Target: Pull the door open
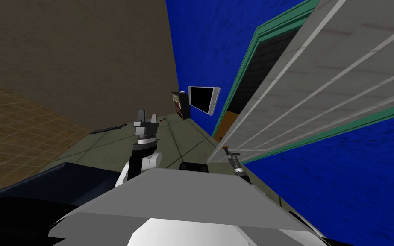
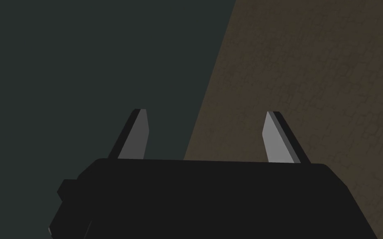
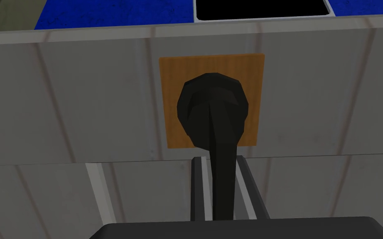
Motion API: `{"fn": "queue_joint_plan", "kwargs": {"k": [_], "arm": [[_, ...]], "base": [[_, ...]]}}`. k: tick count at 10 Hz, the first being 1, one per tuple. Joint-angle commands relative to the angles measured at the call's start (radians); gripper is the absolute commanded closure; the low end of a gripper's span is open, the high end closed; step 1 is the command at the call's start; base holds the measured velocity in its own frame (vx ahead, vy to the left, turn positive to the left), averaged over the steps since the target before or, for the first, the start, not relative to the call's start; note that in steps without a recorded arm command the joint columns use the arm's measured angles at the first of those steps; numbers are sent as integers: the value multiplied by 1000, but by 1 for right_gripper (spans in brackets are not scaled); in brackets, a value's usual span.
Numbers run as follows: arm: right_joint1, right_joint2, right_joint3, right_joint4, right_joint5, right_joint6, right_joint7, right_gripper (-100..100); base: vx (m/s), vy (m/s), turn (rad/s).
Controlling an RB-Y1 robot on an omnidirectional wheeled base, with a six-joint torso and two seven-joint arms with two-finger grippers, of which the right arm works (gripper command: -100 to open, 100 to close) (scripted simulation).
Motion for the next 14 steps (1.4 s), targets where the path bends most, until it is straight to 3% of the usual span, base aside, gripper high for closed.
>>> {"fn": "queue_joint_plan", "kwargs": {"k": [1, 6, 9, 10, 11, 14], "arm": [[16, 7, 11, -35, -2, 20, 11, 100], [30, 7, 21, -87, -13, 55, 29, 100], [46, 8, 32, -146, -27, 96, 49, 100], [43, 7, 27, -138, -25, 91, 46, 100], [66, 2, 44, -141, -19, 61, 49, 100], [104, -11, 68, -142, -9, 8, 51, 100]], "base": [[-163, -69, 51], [-83, -51, 47], [-91, -85, 75], [-41, -53, 47], [-4, -16, 27], [-10, -23, 3]]}}
